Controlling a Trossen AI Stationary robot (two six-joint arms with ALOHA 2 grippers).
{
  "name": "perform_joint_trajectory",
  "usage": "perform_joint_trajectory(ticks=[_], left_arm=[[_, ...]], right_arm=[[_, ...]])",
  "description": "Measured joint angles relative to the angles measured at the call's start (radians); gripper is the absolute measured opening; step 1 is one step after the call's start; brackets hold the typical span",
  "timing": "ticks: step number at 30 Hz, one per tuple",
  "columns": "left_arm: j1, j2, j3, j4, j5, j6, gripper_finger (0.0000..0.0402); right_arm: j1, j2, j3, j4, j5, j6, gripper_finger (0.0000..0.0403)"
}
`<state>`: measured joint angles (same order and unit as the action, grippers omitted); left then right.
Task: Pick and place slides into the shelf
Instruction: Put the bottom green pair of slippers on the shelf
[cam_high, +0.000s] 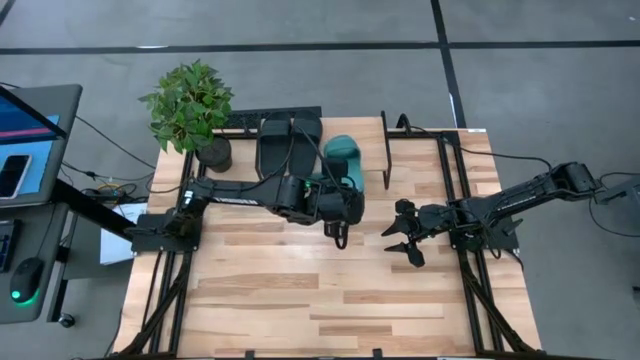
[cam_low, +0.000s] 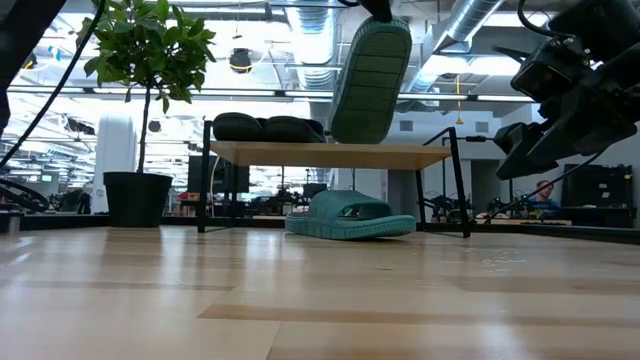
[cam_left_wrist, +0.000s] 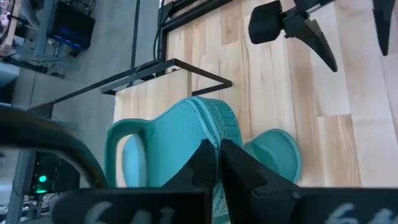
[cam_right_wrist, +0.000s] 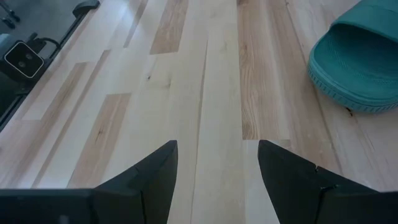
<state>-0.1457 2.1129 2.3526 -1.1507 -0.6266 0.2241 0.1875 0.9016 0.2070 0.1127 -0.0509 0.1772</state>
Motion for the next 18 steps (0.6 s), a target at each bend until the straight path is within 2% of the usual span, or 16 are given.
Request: perform_joint_trajectory(ticks=[11,18], left_arm=[[0.046,0.000,-0.003,-0.010,0.019,0.001,0.0000],[0.081,-0.001,-0.081,0.025,0.022,0.002,0.0000]], right_arm=[[0.000,0.000,0.000,0.000,0.000,0.000,0.0215],[0.000,0.000,0.000,0.000,0.000,0.007,0.0215]])
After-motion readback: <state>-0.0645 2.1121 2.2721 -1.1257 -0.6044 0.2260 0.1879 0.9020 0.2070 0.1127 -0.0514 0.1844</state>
